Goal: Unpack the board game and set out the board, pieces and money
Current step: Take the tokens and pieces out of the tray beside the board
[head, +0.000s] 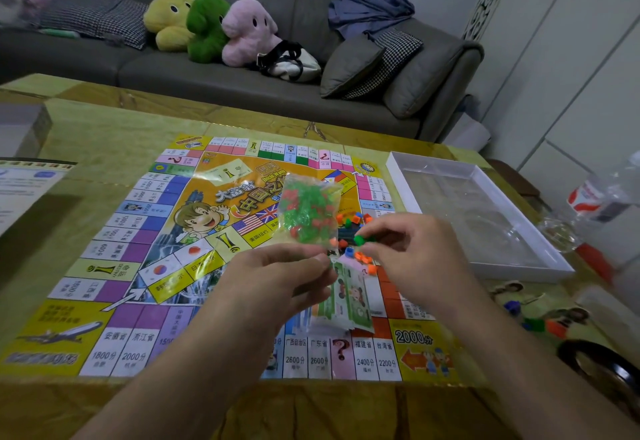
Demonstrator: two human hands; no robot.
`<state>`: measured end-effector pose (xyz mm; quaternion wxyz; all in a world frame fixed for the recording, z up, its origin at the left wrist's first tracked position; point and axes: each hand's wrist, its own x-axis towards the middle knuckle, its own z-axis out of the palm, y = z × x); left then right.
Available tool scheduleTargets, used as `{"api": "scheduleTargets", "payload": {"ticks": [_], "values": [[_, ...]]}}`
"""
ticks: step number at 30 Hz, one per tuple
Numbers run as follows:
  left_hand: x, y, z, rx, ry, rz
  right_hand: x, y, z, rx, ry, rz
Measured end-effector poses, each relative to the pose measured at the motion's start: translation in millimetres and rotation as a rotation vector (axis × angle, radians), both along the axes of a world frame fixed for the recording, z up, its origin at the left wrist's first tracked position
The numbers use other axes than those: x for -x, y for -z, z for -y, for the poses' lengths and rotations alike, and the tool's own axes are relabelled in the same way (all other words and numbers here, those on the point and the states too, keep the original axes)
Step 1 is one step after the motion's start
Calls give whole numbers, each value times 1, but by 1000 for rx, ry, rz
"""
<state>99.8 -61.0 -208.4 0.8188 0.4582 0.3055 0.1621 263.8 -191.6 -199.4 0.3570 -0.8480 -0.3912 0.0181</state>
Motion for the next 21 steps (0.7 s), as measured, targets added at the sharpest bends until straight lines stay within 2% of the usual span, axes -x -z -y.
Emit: {"api": "scheduleTargets", "payload": {"ticks": [5,10,17,21], "values": [[0,-2,14,-67,33,26,52,-3,29,-138,-76,-55],[4,-3,20,-133,63,14,62,-2,34,-162,-105,105],[0,1,23,-184,112,6,53,0,38,-123,-150,214],[-2,4,21,-298,133,-61,51,2,39,-108,-167,286]]}}
